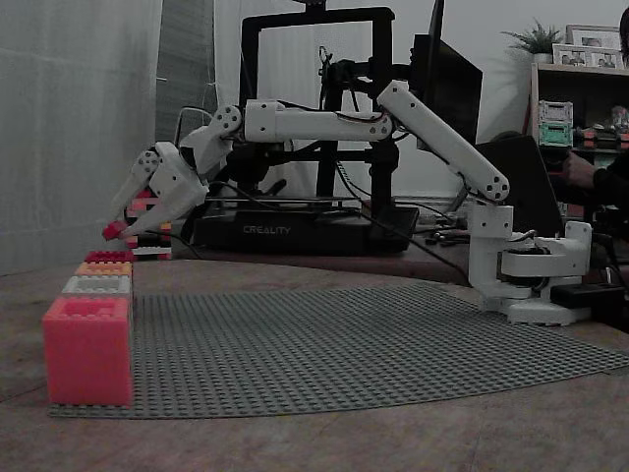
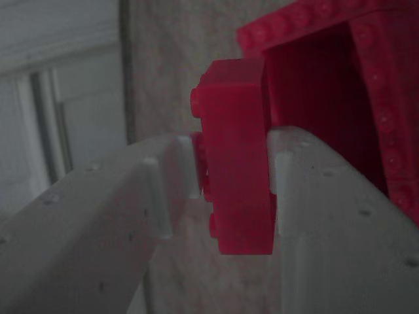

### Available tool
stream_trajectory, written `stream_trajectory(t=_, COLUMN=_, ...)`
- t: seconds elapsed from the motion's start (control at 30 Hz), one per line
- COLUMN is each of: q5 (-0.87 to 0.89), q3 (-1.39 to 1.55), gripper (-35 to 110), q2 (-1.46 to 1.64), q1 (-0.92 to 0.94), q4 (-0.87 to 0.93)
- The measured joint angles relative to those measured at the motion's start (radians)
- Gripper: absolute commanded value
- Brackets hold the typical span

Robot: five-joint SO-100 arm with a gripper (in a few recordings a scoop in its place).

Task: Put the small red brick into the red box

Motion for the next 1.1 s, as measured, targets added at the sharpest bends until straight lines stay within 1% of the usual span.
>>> stream_trajectory(t=0.2, q5=0.009, q3=0.0, gripper=13, q2=0.0, q1=0.0, q4=0.0)
stream_trajectory(t=0.33, q5=0.009, q3=0.0, gripper=13, q2=0.0, q1=0.0, q4=0.0)
stream_trajectory(t=0.47, q5=0.009, q3=0.0, gripper=9, q2=0.0, q1=0.0, q4=0.0)
stream_trajectory(t=0.57, q5=0.009, q3=0.005, gripper=0, q2=0.0, q1=0.0, q4=0.0)
stream_trajectory(t=0.67, q5=0.009, q3=0.067, gripper=0, q2=0.028, q1=0.0, q4=0.0)
stream_trajectory(t=0.87, q5=0.0, q3=0.296, gripper=0, q2=0.268, q1=-0.021, q4=0.012)
stream_trajectory(t=1.1, q5=0.006, q3=0.655, gripper=0, q2=0.696, q1=-0.089, q4=0.176)
